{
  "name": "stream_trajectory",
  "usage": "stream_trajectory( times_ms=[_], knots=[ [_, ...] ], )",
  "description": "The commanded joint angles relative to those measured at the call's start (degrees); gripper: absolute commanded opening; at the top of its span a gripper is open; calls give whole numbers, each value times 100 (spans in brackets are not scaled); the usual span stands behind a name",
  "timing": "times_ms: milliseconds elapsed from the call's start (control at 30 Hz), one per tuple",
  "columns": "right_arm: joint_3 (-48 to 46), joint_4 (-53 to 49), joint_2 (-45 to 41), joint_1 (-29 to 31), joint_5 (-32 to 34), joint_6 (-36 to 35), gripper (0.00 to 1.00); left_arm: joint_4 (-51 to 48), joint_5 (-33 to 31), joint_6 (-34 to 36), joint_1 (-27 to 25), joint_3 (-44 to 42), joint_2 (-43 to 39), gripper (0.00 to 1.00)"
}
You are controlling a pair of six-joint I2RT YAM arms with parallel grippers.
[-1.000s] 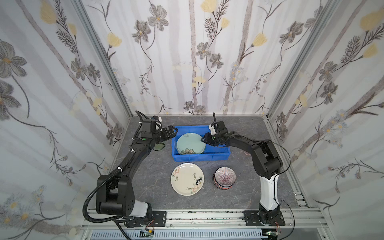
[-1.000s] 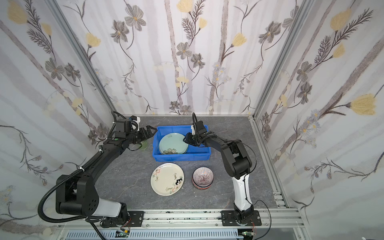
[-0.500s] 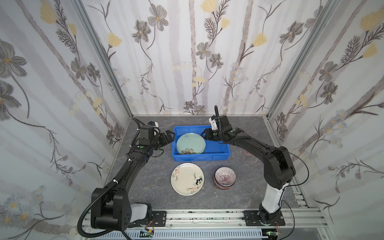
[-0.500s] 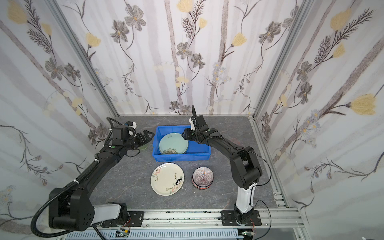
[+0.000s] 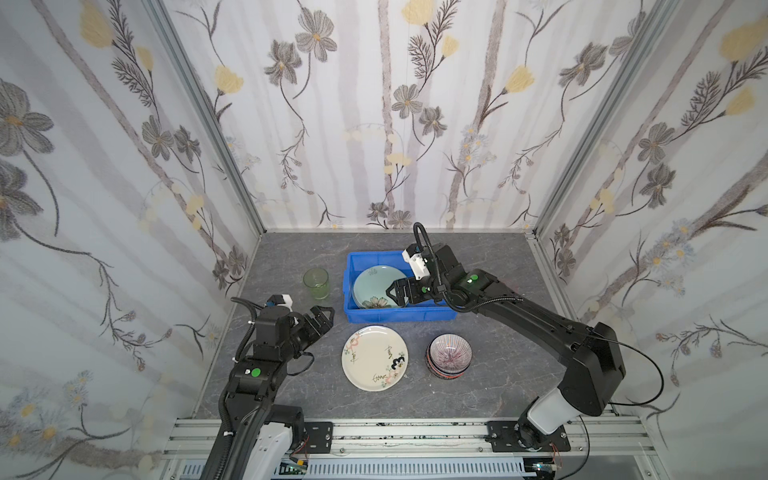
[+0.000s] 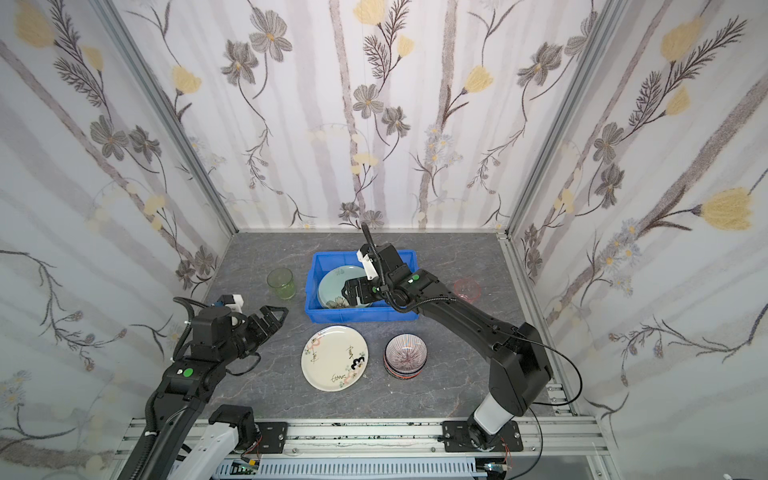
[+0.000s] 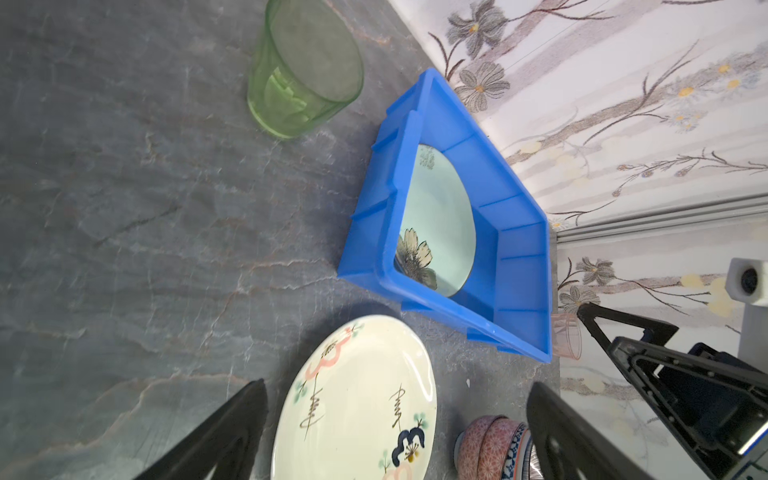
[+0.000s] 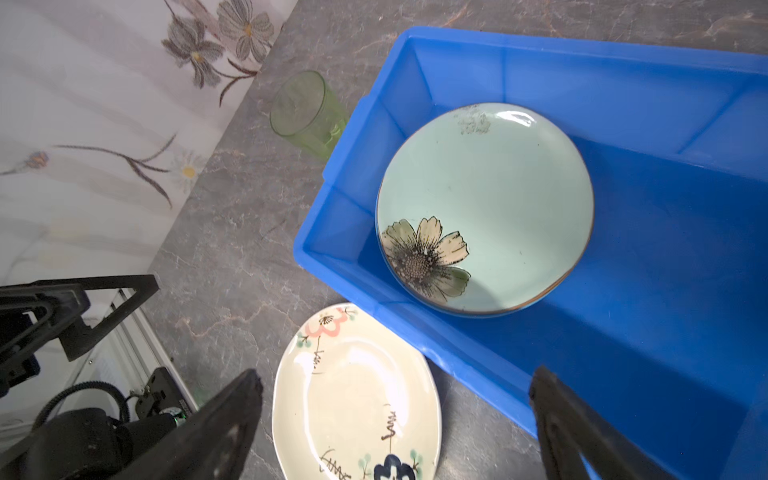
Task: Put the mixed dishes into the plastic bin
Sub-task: 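Open the right gripper and withdraw it while the left arm draws back, then move both grippers to opposite rims of the cream patterned plate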
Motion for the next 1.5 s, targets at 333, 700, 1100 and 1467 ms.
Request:
stream_trajectory(
  times_ms=[333,700,1100,1467],
  knots=[
    [-752,-29,-352,364,-17,-233,100,-1236,-360,-993,-463,-465,-476,100],
    [-1042,111,-63,549,-27,-150,100,-1039,-225,-1224,-868,-807,-299,100],
    [-861,11,458,621,-161,-101,98,-96,157,-1513,-1186,-1410,-124,100],
    [-920,126,835,628,-418,-49,92,905,276,-1673,-1507,-1686,486,100]
  ],
)
